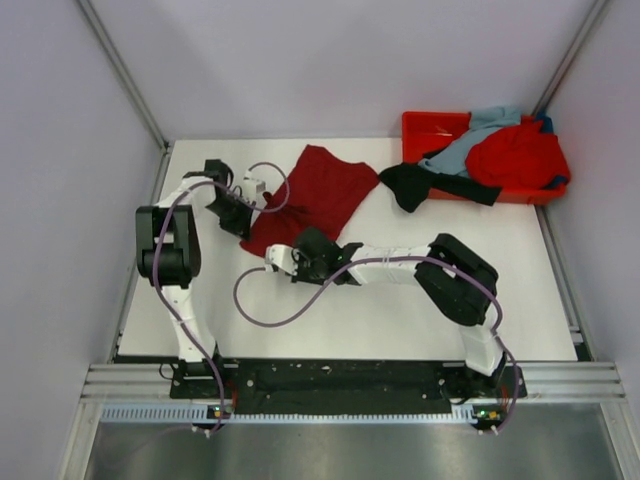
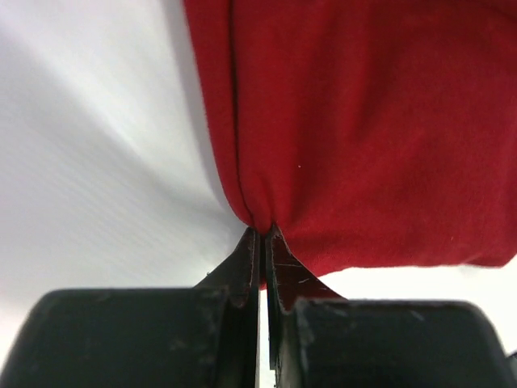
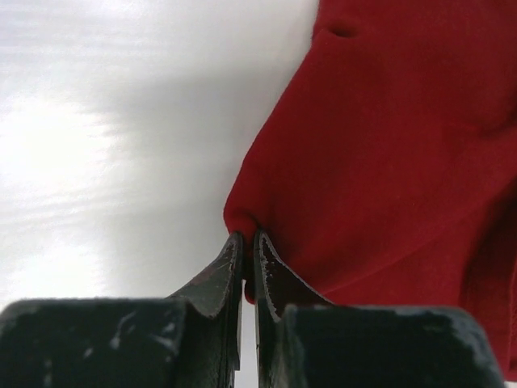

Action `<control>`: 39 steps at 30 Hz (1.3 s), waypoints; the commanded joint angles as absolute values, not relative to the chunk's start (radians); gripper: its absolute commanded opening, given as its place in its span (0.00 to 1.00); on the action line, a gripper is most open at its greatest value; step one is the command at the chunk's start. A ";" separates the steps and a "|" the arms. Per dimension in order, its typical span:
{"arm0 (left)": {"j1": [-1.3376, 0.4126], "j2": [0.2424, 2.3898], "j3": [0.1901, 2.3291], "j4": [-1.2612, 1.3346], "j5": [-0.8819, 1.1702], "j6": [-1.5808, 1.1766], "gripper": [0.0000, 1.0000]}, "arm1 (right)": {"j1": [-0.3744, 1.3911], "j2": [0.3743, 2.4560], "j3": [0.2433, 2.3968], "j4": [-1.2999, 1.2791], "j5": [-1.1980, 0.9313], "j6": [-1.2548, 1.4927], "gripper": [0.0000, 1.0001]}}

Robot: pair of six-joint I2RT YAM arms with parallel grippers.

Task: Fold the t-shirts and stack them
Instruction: Fold the folded rectangular tshirt in 1/3 of the way

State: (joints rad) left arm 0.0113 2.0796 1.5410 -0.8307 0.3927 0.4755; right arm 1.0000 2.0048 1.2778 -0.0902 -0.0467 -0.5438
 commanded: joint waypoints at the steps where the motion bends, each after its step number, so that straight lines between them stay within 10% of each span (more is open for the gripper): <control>1: 0.005 1.958 1.340 -0.894 0.427 0.515 0.00 | 0.999 1.882 1.181 -0.239 -0.138 -0.583 0.00; 9: -0.064 1.640 0.973 -0.988 0.449 0.690 0.00 | 1.046 1.721 0.987 -0.523 -0.350 -0.695 0.02; 13: -0.075 1.527 0.881 -1.078 0.440 0.794 0.37 | 1.078 1.692 0.973 -0.647 -0.354 -0.669 0.37; 20: -0.074 1.443 1.021 -1.094 0.492 0.757 0.53 | 0.999 1.522 1.063 -0.621 -0.492 -0.631 0.44; 24: -0.074 1.482 1.120 -0.933 0.592 0.617 0.44 | 0.797 1.486 1.095 -0.416 -0.714 -0.395 0.41; 28: -0.089 1.578 1.198 -0.934 0.712 0.617 0.26 | 0.655 1.564 1.106 -0.229 -0.697 -0.106 0.17; 39: -0.160 1.767 1.236 -0.786 0.646 0.511 0.28 | 0.646 1.867 1.242 -0.247 -0.553 -0.057 0.04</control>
State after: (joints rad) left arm -0.1661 1.7432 1.1908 -0.8940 0.6456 0.5949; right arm 0.6395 1.7943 1.1435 -0.2714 -0.6193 -0.1070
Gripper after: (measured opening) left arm 0.275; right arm 0.053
